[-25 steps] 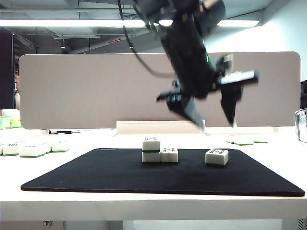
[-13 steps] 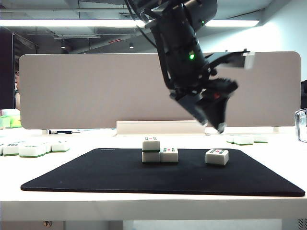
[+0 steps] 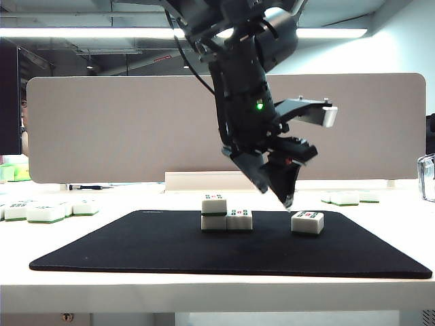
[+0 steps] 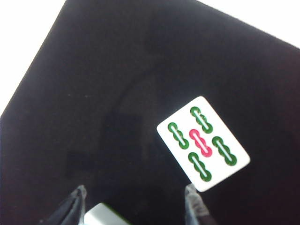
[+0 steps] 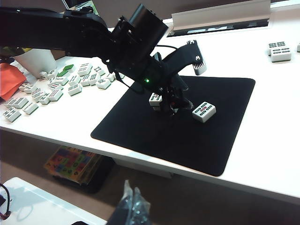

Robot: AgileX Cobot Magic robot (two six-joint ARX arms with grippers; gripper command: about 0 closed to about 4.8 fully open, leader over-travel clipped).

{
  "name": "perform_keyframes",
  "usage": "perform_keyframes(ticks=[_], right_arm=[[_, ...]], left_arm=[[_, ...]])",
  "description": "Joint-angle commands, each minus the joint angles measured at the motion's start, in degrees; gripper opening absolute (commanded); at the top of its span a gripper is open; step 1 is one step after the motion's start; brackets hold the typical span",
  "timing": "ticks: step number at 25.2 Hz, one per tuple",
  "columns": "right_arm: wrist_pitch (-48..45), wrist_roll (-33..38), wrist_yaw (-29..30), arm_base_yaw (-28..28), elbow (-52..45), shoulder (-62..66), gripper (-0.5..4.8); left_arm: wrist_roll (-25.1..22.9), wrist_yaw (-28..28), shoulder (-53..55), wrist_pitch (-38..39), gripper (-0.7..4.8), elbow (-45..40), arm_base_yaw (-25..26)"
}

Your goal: Arrange four mahjong tiles into a neat stack, creating two layers of paired tiles.

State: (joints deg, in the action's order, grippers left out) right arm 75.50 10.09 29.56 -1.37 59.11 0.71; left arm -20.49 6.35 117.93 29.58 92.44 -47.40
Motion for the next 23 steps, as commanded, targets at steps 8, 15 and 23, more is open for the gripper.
perform_keyframes(ticks=[8,15,23], right_arm=[[-0.7,-0.1,-0.1,0.0,0.2,-0.7,-0.01],[-0.7,-0.1,-0.1,0.0,0.2,-0.7,-0.01],[-0.7,-0.1,-0.1,0.0,0.2,-0.7,-0.01]], left_arm=[[2.0,-1.3,2.1,0.3,2.77,0.1,-0.5],[2.1,-5.5,1.6,2.0,2.78,0.2,-1.9],[1.9,-14.3,-0.7,0.6,4.51,0.1,-0.9]])
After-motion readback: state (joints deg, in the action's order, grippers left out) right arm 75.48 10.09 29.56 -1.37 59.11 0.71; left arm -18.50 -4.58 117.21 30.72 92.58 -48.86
